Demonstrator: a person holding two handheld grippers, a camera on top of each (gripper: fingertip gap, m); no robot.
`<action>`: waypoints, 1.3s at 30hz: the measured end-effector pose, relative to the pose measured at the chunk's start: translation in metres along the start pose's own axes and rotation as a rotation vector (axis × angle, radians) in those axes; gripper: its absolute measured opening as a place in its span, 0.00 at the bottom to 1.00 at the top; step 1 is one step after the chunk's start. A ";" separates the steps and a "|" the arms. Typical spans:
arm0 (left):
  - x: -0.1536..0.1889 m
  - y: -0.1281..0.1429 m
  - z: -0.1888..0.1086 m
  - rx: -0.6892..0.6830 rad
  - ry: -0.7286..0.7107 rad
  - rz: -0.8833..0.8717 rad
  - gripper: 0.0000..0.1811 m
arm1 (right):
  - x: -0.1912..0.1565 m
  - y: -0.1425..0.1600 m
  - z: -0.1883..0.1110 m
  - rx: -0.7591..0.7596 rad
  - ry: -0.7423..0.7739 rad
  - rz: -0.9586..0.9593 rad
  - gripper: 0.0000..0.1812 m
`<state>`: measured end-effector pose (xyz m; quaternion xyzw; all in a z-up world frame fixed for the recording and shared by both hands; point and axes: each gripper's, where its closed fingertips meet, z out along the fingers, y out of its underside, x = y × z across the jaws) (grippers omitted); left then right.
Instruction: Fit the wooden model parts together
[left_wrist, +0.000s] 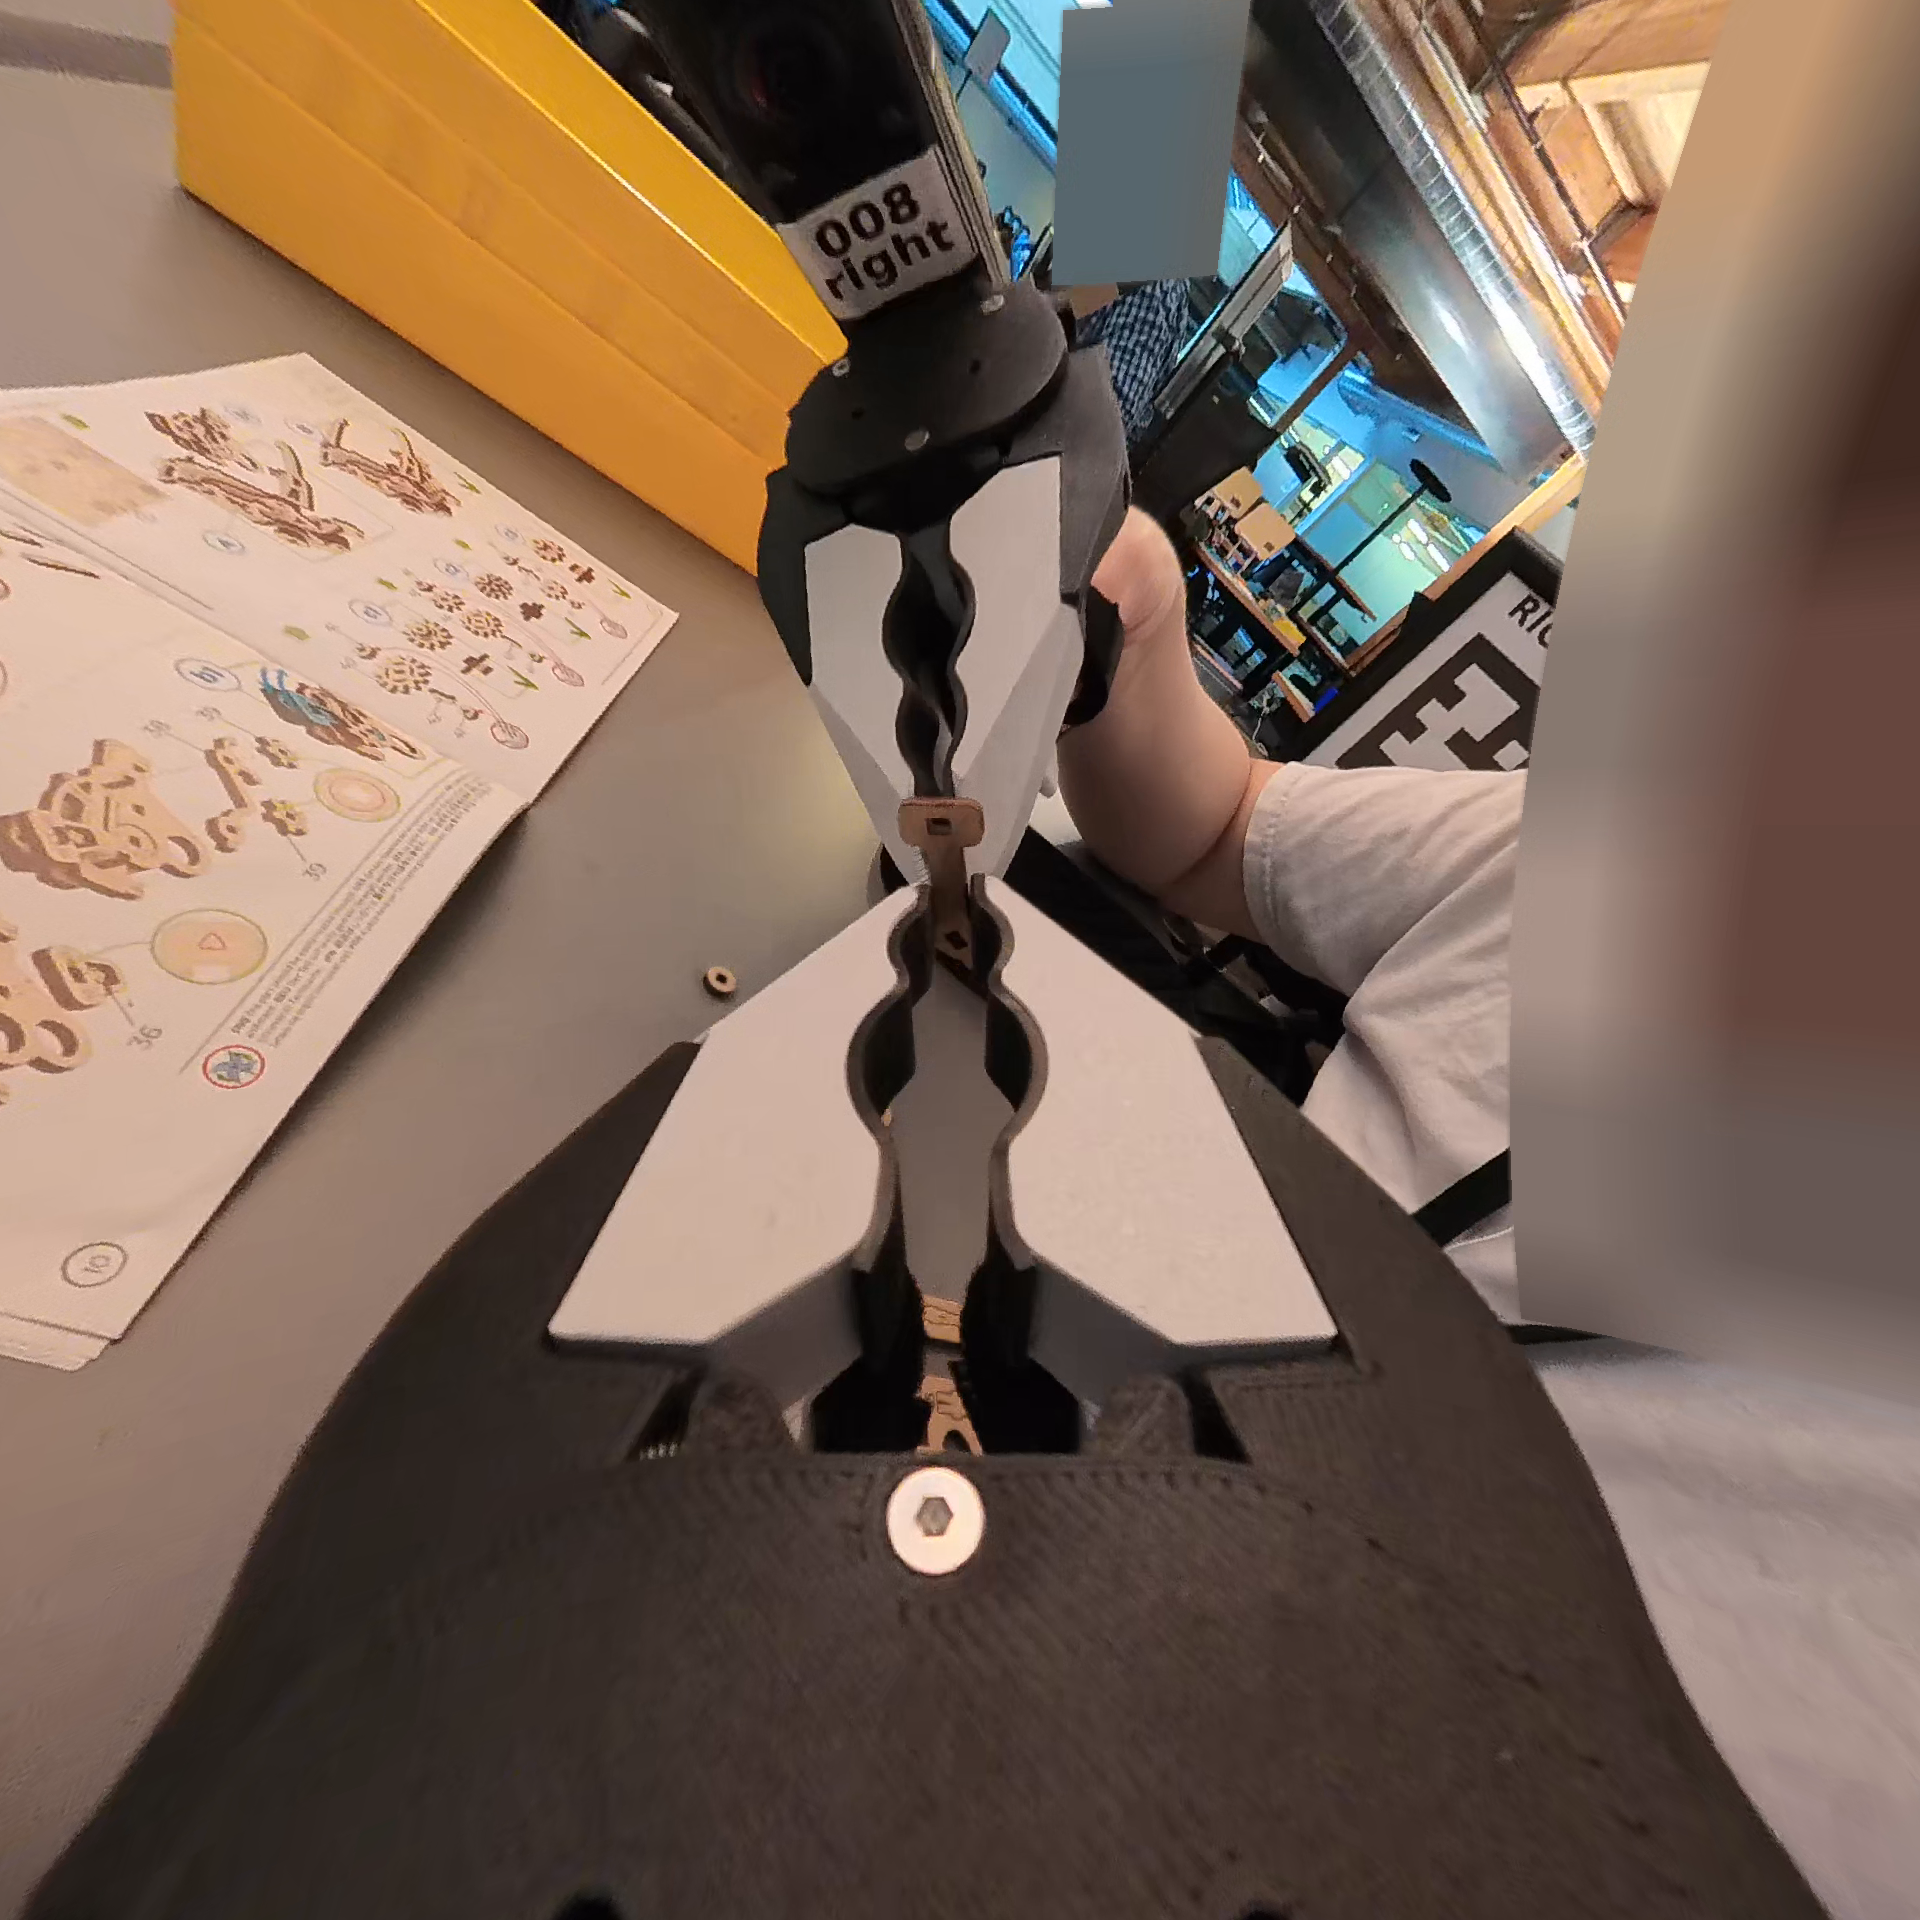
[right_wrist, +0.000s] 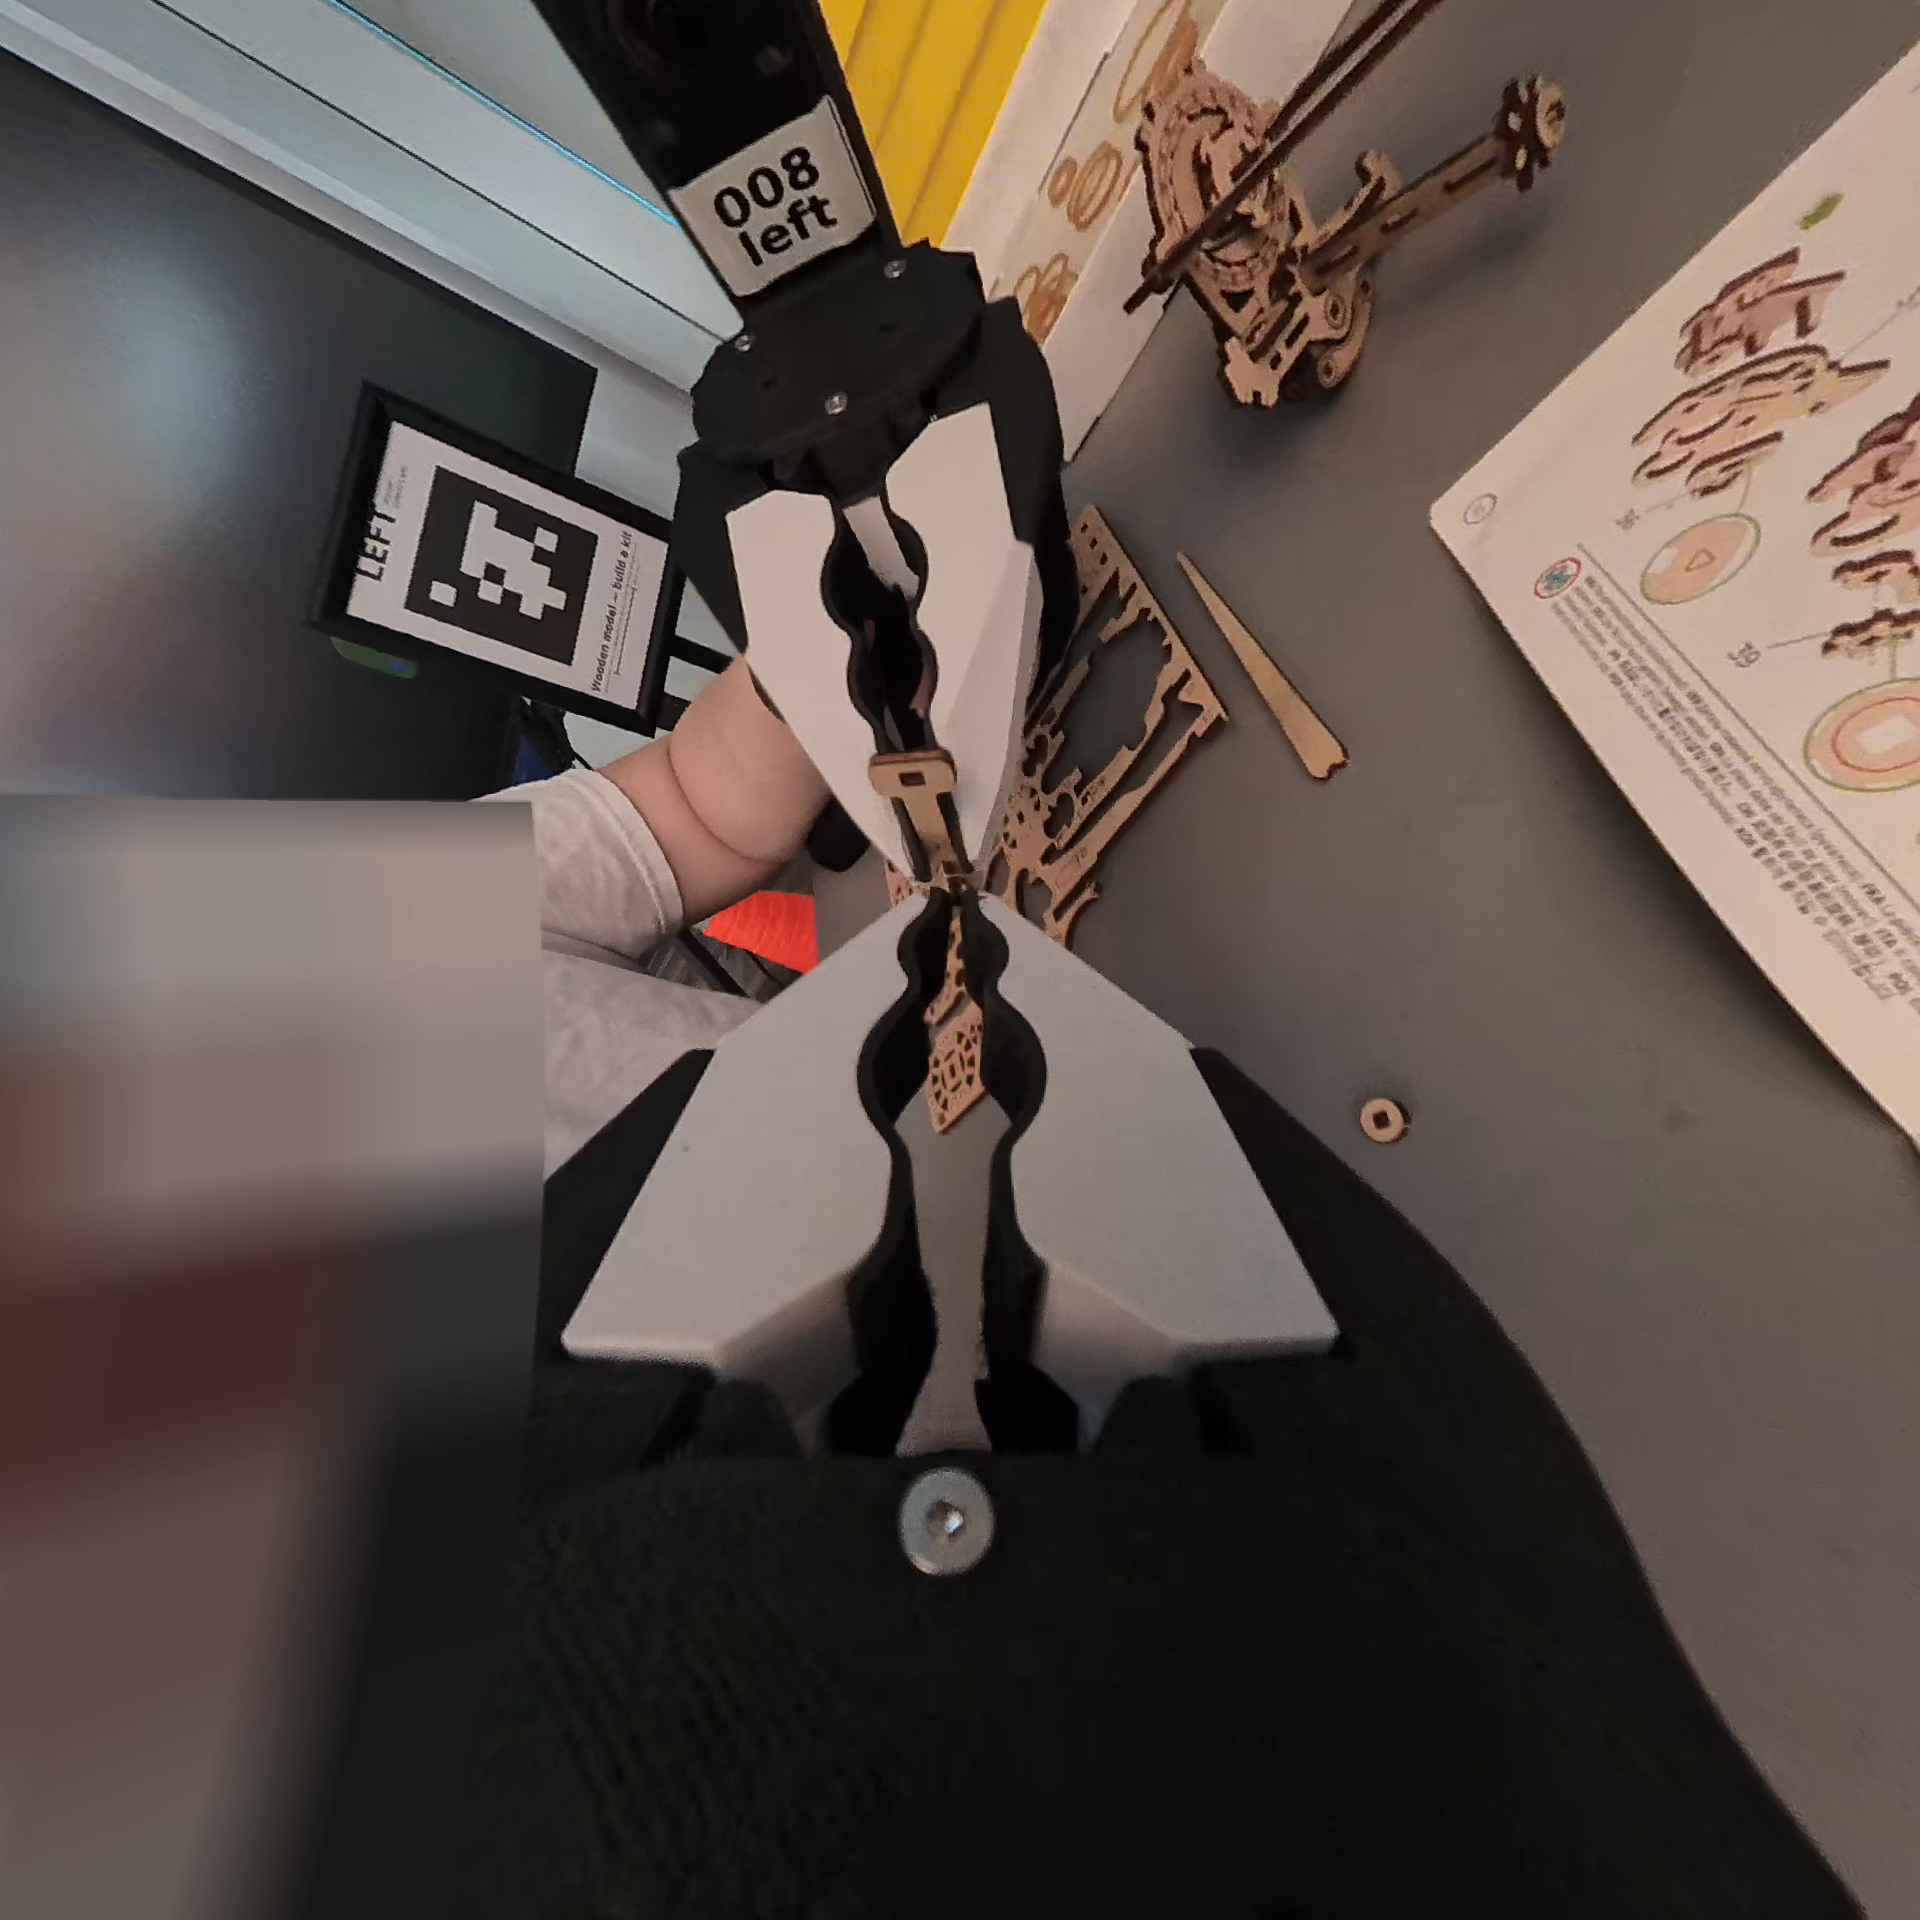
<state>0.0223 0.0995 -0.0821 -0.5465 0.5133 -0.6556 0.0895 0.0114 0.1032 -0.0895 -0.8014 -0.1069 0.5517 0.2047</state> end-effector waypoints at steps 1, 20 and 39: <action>0.000 -0.001 -0.001 0.007 0.000 -0.002 0.02 | -0.001 -0.001 0.000 0.009 -0.003 0.000 0.00; -0.002 -0.011 -0.006 0.072 0.002 -0.022 0.02 | -0.005 -0.013 0.000 0.090 0.055 -0.186 0.00; 0.005 -0.024 -0.012 0.170 0.082 -0.124 0.02 | -0.020 -0.023 -0.011 0.263 0.279 -0.887 0.07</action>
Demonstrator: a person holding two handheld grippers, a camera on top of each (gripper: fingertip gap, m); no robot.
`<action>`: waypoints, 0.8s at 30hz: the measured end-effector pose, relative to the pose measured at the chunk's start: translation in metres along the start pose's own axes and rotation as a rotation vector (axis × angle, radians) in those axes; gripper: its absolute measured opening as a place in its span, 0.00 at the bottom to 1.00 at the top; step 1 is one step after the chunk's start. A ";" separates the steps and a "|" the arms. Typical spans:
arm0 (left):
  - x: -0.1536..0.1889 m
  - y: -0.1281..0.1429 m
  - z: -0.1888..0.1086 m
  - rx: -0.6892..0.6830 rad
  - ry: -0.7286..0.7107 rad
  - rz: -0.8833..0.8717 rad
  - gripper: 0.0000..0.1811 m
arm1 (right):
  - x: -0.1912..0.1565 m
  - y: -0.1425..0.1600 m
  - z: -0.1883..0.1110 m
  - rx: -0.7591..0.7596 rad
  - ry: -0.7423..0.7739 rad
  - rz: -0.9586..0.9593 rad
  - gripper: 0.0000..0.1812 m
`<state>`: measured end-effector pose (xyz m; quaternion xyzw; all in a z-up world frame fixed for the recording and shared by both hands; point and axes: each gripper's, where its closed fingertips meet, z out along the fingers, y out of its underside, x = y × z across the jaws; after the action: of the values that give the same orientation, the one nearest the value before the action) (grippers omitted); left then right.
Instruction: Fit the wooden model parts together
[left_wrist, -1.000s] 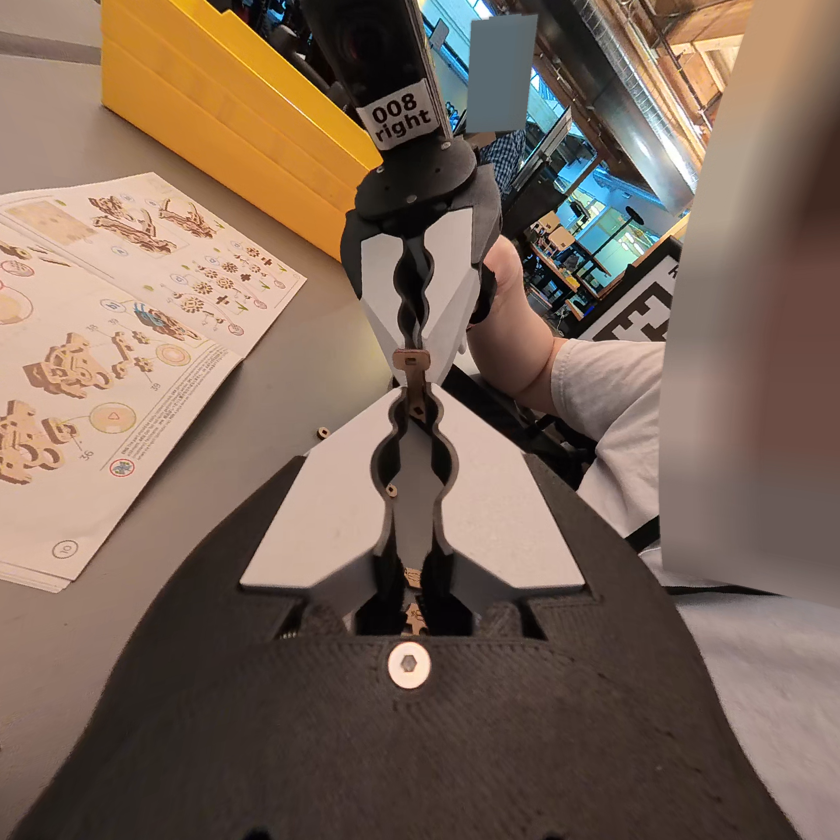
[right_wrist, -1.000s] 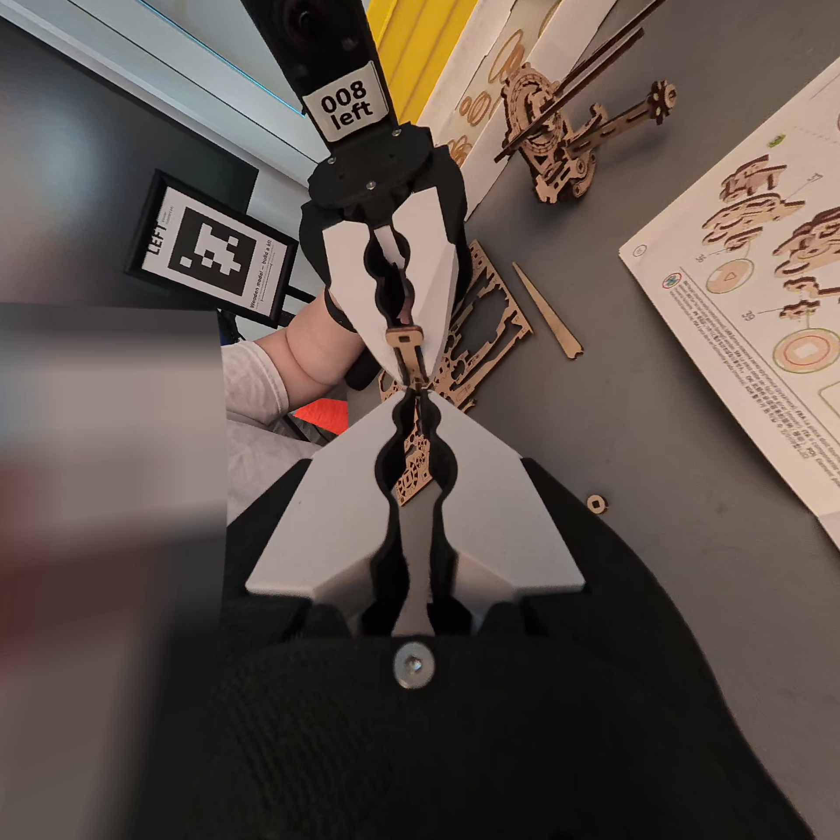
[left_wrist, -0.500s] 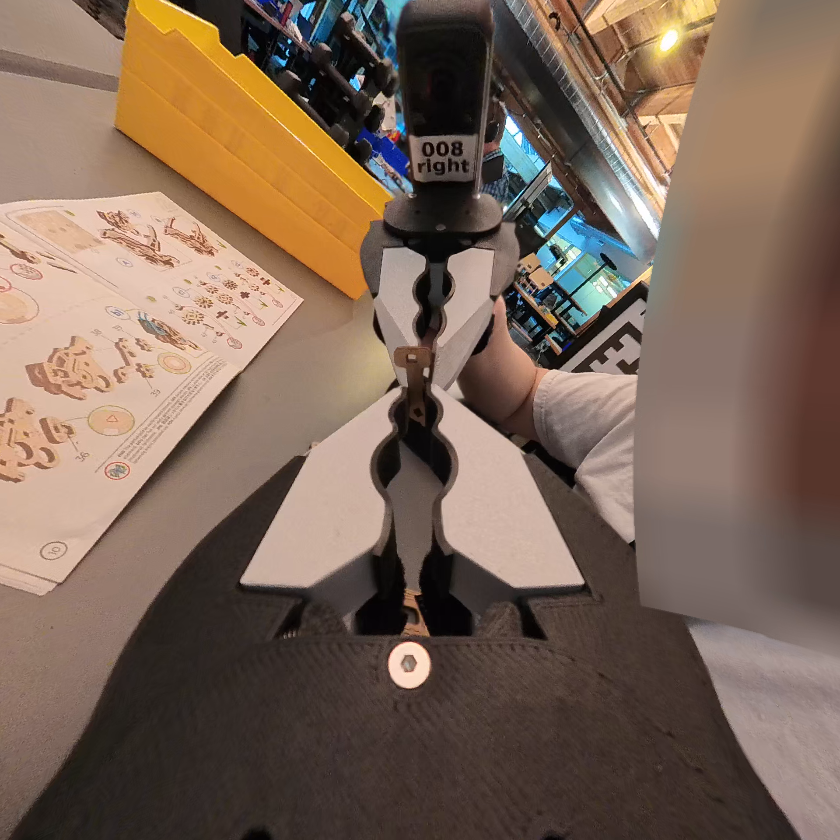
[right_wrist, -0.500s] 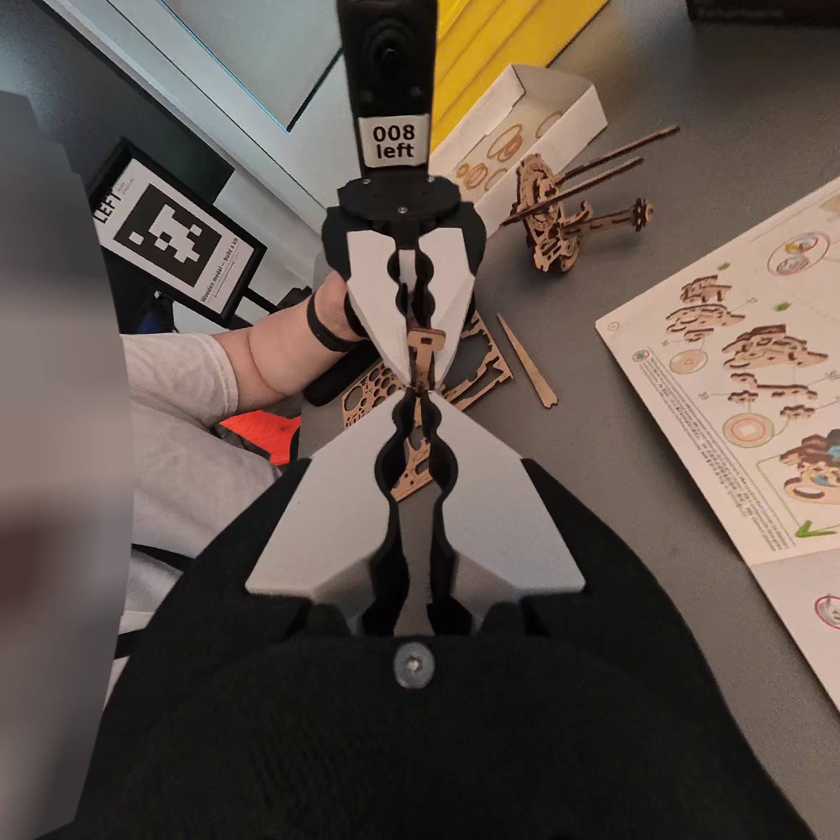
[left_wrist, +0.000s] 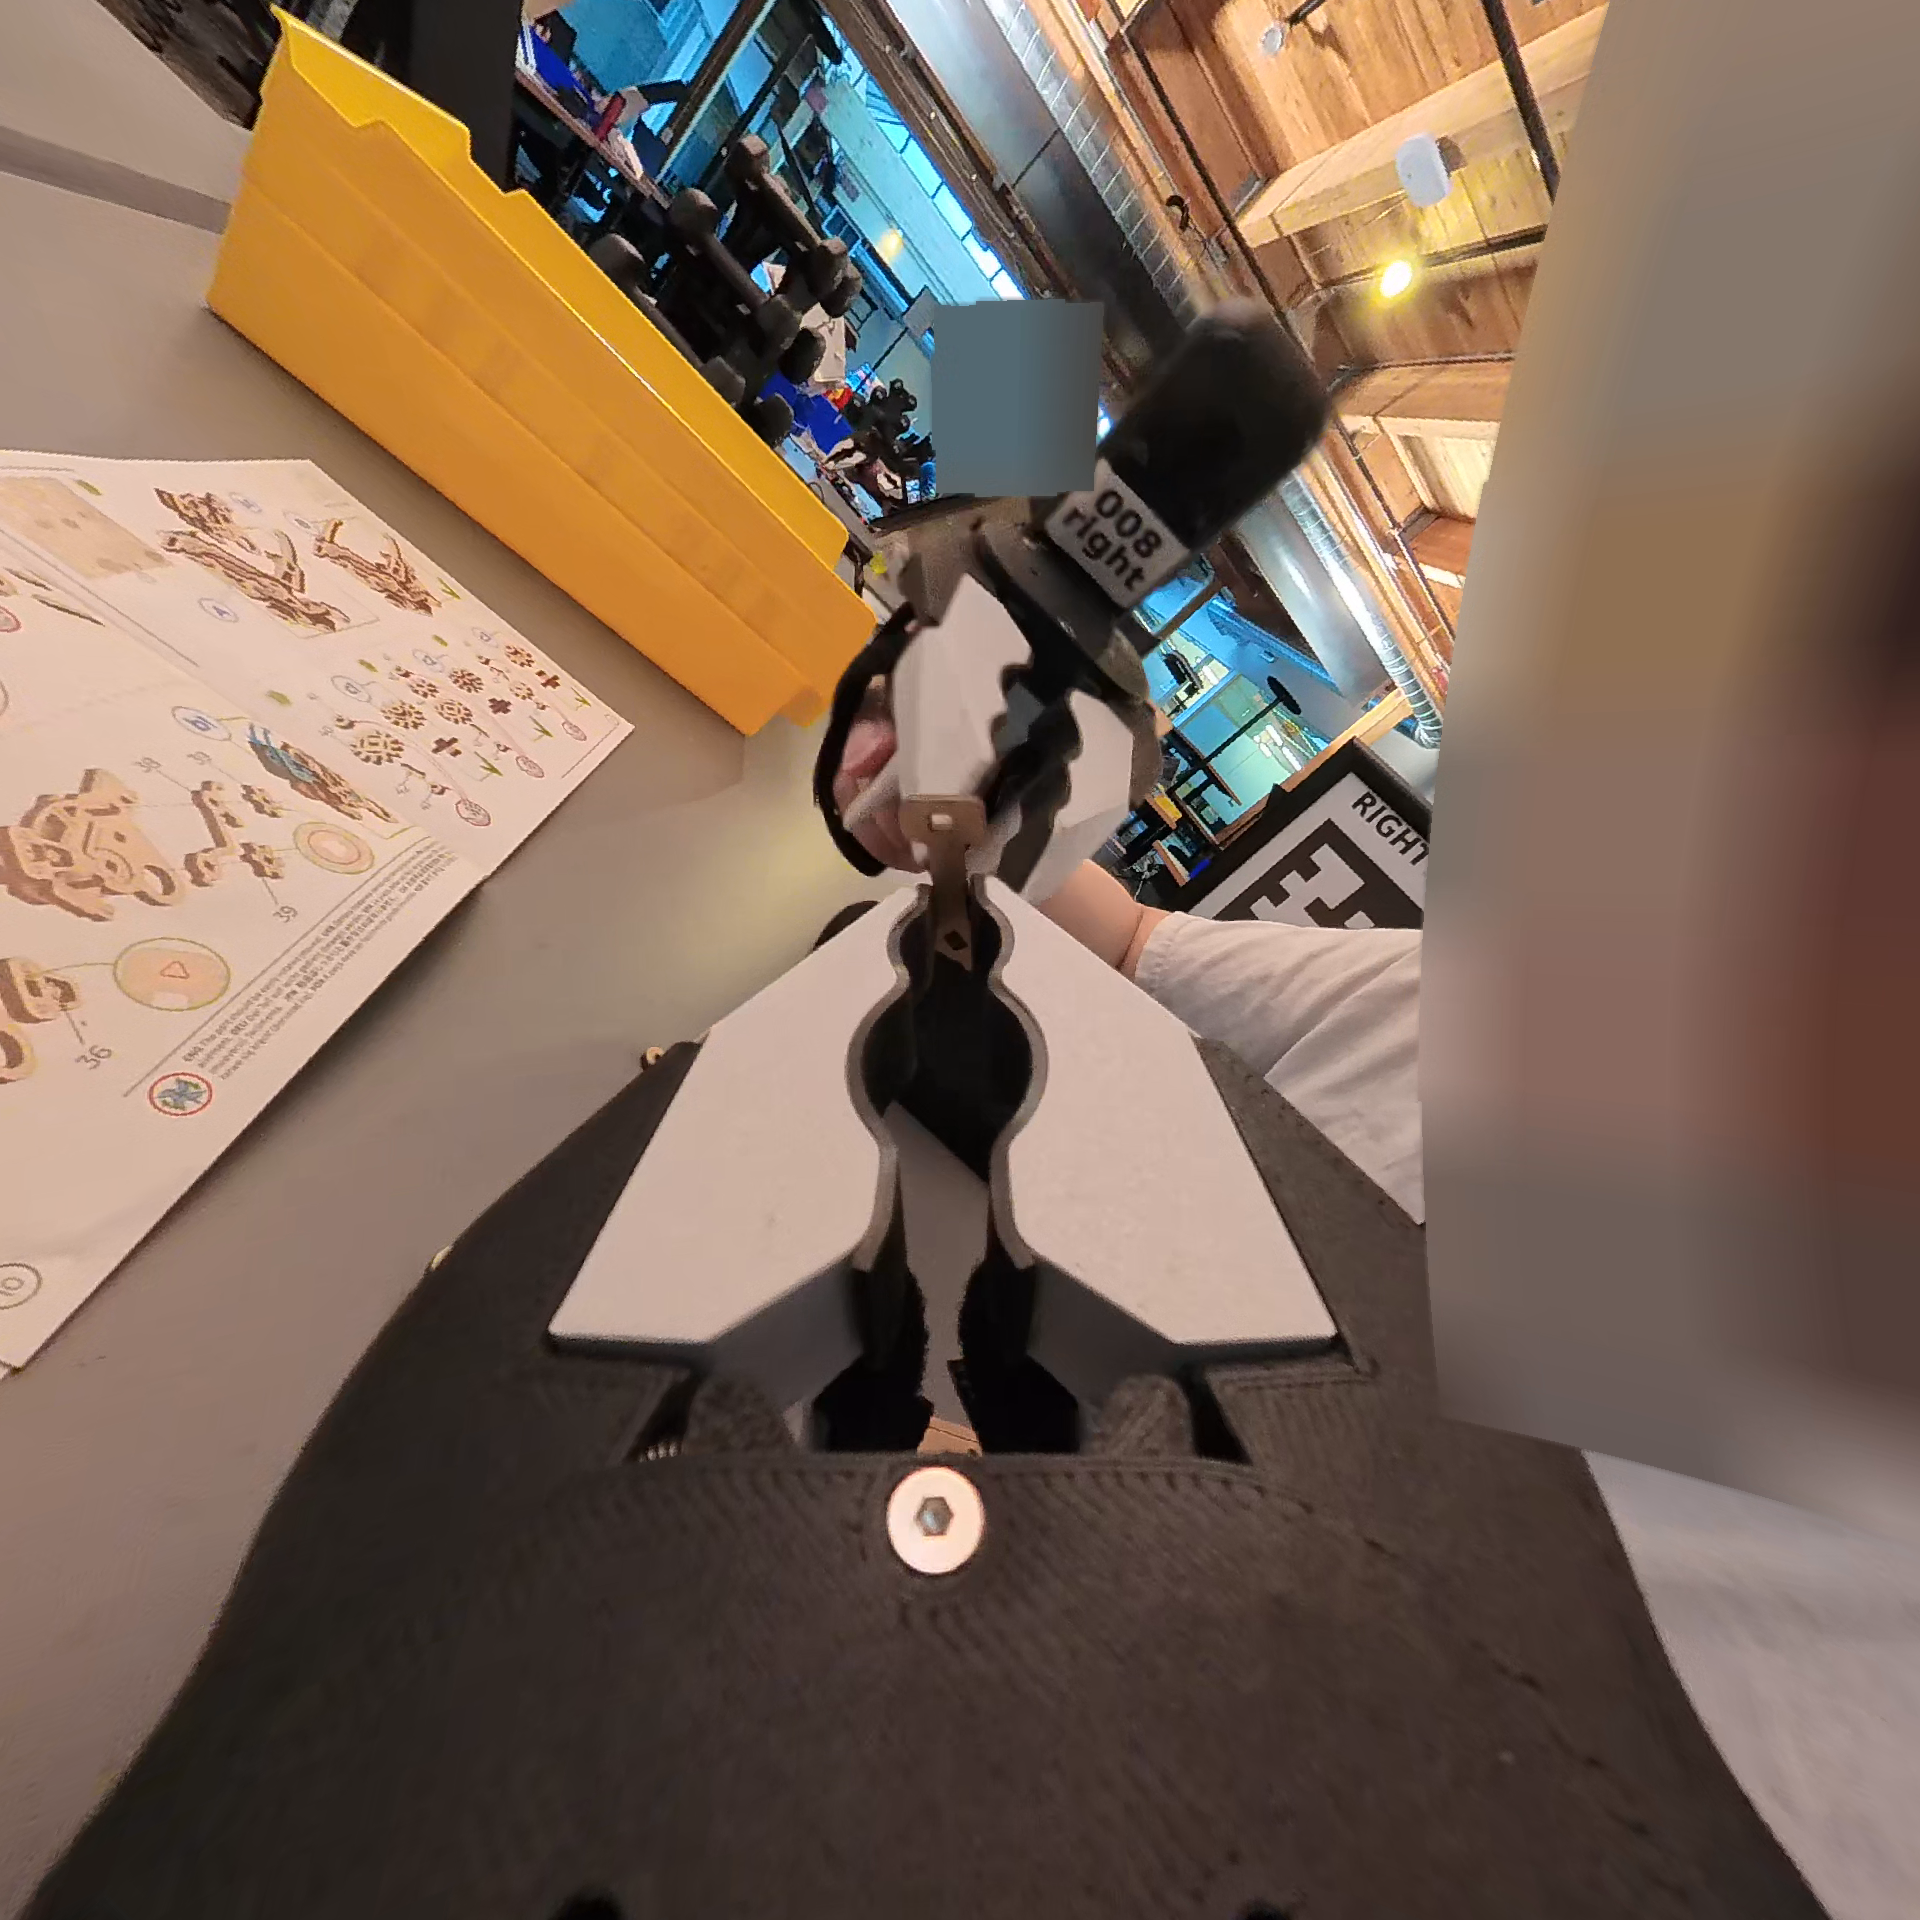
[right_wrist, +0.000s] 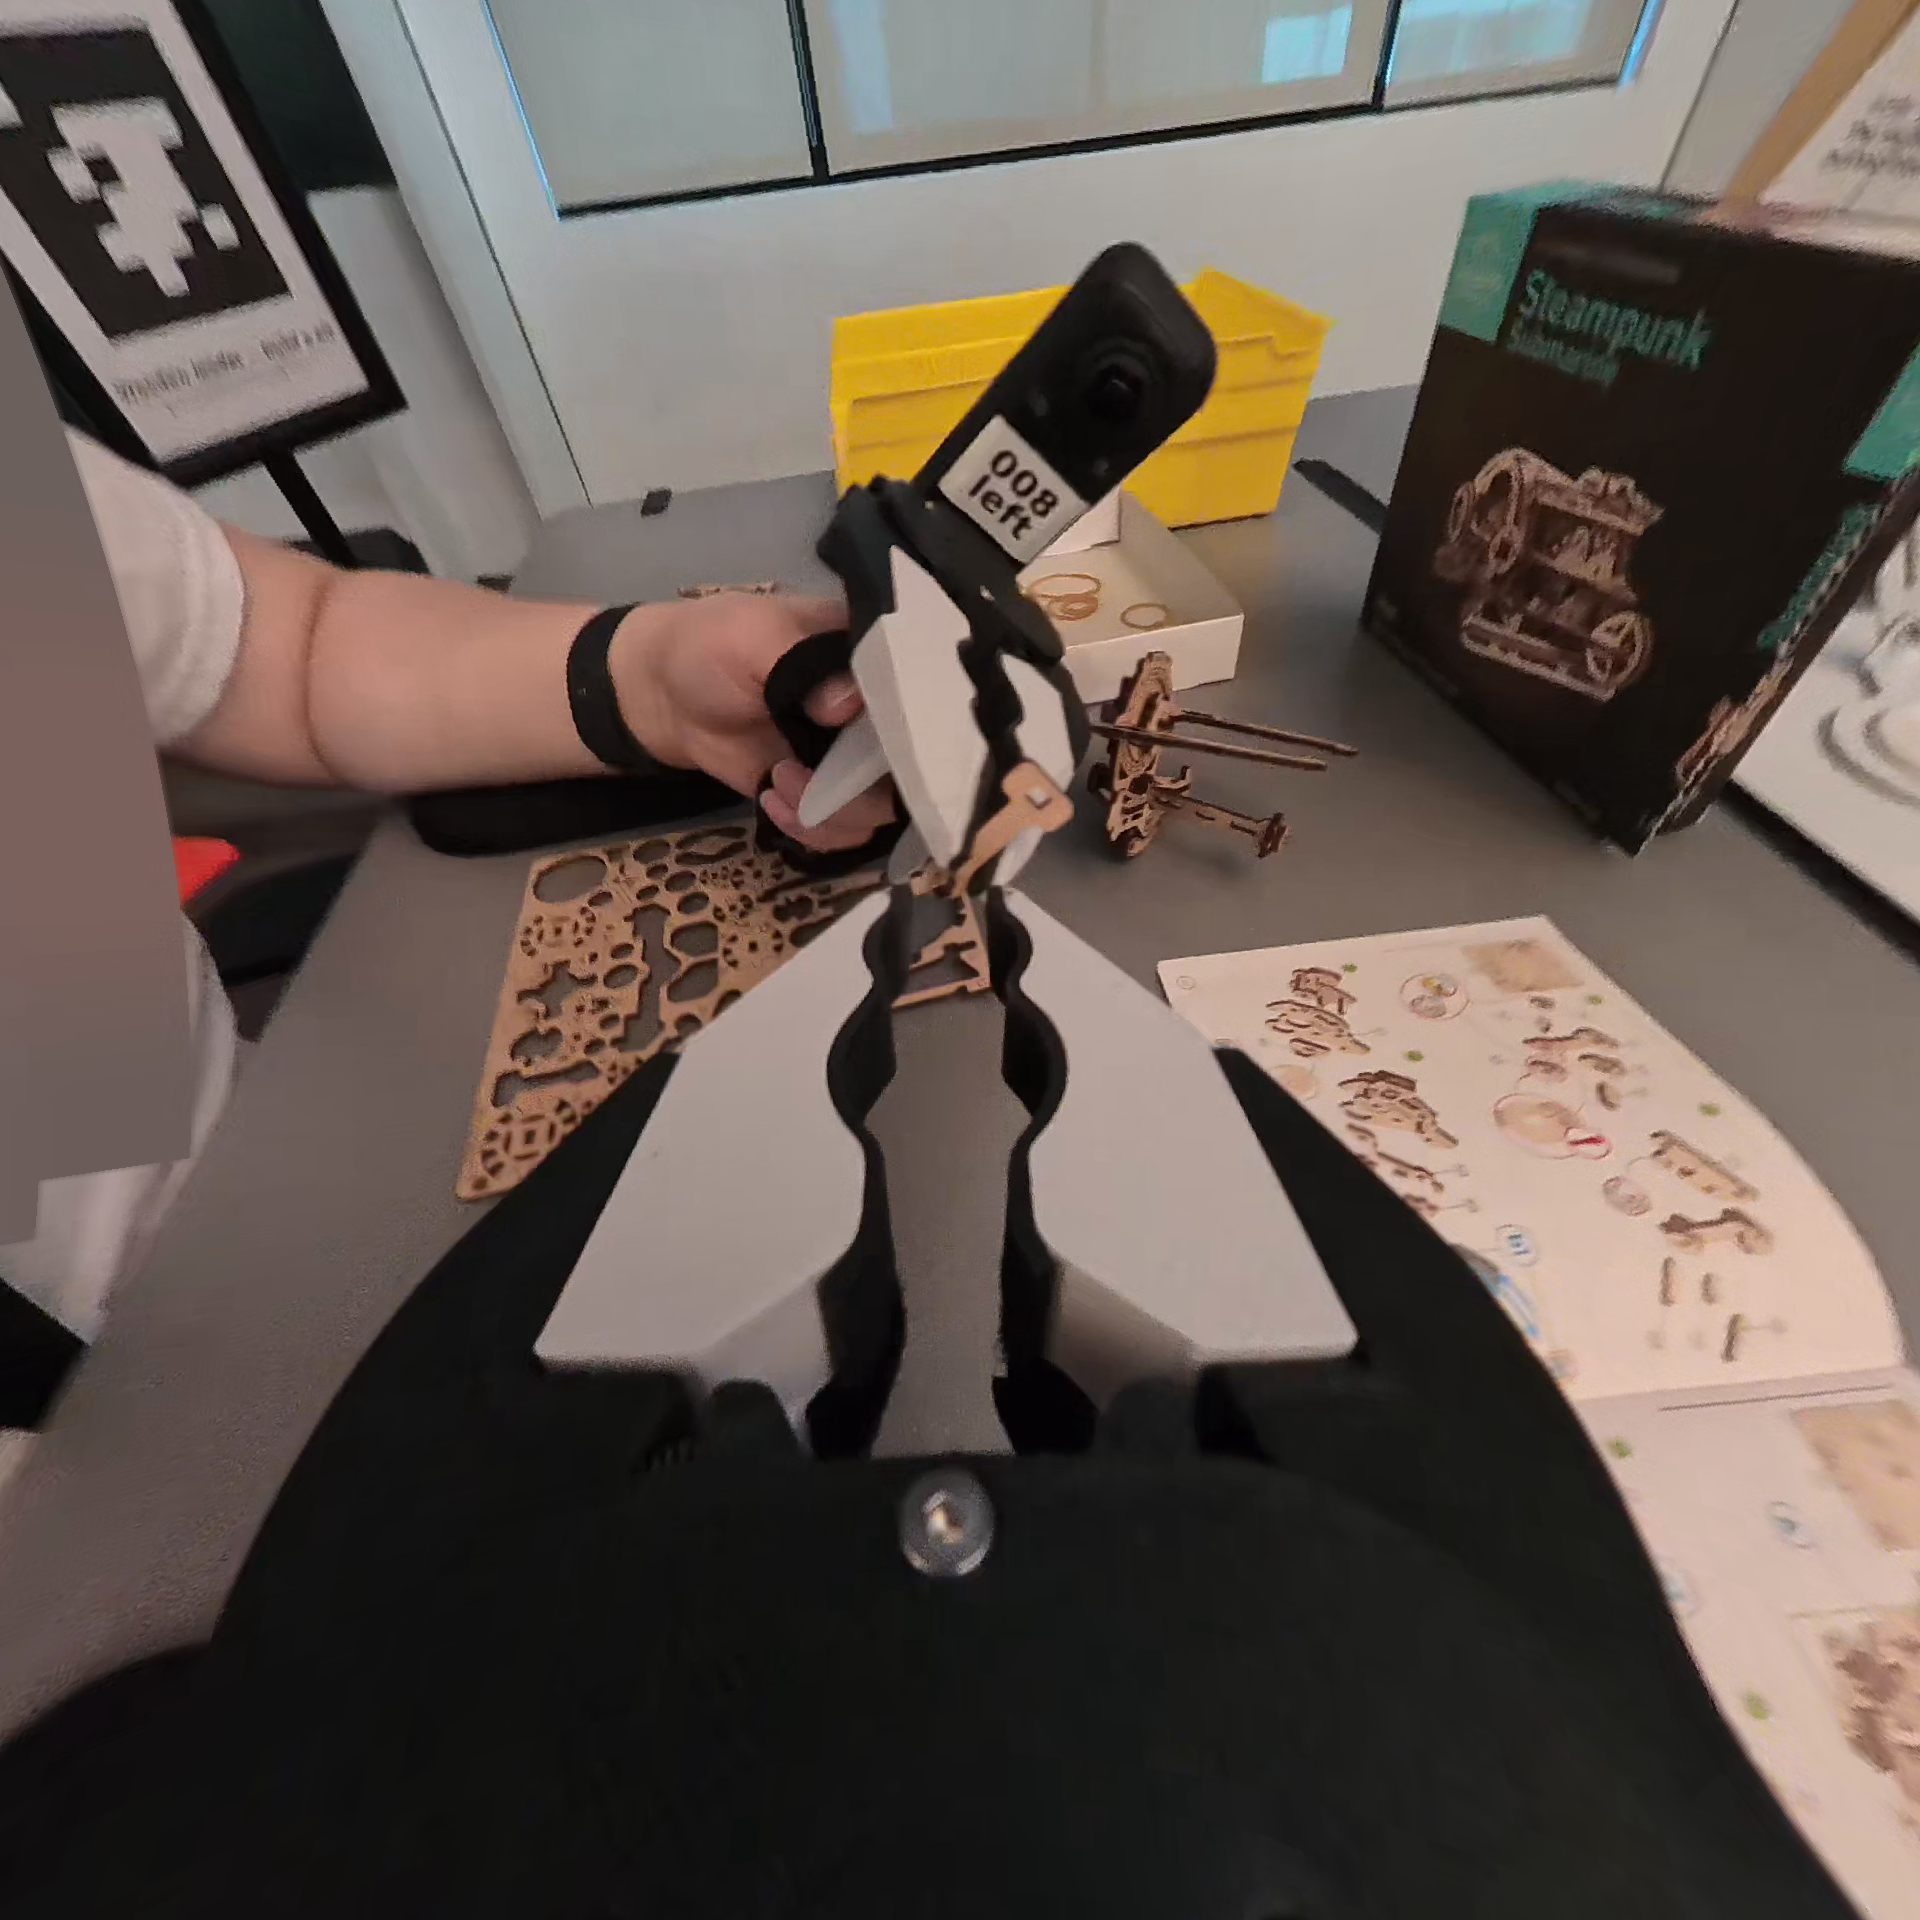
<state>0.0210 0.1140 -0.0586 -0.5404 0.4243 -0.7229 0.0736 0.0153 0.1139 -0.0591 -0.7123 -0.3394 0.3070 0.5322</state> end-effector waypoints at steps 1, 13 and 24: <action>-0.001 0.000 0.000 -0.001 -0.005 0.001 0.02 | -0.002 0.001 0.000 -0.005 0.011 -0.044 0.05; -0.005 0.002 0.000 -0.007 -0.026 -0.017 0.02 | 0.000 0.004 0.006 -0.022 0.056 -0.102 0.01; -0.006 0.001 0.001 0.011 -0.024 -0.055 0.02 | 0.002 0.006 0.008 -0.031 0.081 -0.123 0.00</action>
<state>0.0241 0.1160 -0.0641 -0.5599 0.4044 -0.7205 0.0616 0.0107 0.1188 -0.0673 -0.7102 -0.3654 0.2390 0.5523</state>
